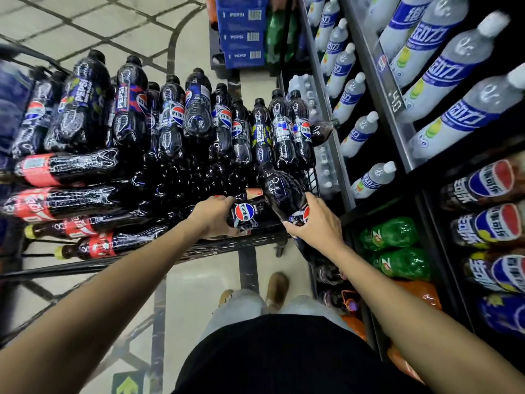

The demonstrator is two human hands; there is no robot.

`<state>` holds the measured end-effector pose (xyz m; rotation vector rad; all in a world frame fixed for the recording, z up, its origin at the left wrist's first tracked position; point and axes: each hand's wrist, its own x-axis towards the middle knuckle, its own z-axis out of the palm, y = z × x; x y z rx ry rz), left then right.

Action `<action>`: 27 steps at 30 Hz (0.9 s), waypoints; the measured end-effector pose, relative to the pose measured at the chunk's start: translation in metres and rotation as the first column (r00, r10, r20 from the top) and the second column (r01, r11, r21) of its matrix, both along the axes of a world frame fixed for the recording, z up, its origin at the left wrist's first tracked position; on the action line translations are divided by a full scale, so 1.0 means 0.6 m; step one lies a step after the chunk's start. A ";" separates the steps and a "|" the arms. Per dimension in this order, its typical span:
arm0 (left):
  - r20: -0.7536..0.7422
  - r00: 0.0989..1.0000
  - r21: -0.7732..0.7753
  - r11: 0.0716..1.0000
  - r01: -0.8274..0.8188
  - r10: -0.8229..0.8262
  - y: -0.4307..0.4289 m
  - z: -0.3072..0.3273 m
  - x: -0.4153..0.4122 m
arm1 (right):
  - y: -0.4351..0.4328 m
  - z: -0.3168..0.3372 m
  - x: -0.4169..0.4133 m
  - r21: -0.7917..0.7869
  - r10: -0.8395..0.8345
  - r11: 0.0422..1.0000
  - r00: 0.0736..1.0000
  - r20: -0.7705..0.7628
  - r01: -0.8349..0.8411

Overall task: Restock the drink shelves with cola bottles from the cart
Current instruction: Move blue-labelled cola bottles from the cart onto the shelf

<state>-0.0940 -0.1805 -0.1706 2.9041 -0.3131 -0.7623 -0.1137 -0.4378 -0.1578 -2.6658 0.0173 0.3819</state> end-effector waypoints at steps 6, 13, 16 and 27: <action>0.123 0.991 0.113 0.993 0.046 -0.060 -0.015 0.033 -0.025 | -0.021 0.021 -0.025 0.018 -0.057 0.998 0.997 0.044 0.056; 0.216 0.905 0.321 0.902 0.289 -0.366 -0.032 0.068 -0.060 | -0.036 0.033 -0.122 0.059 -0.245 0.969 0.965 0.096 0.240; 0.226 0.856 0.347 0.859 0.376 -0.466 -0.037 0.077 -0.095 | -0.025 0.027 -0.186 0.094 -0.375 0.926 0.920 0.117 0.366; 0.162 0.749 0.184 0.765 0.617 -0.642 -0.074 0.027 -0.308 | 0.012 0.009 -0.530 0.224 -0.746 0.659 0.663 0.069 0.718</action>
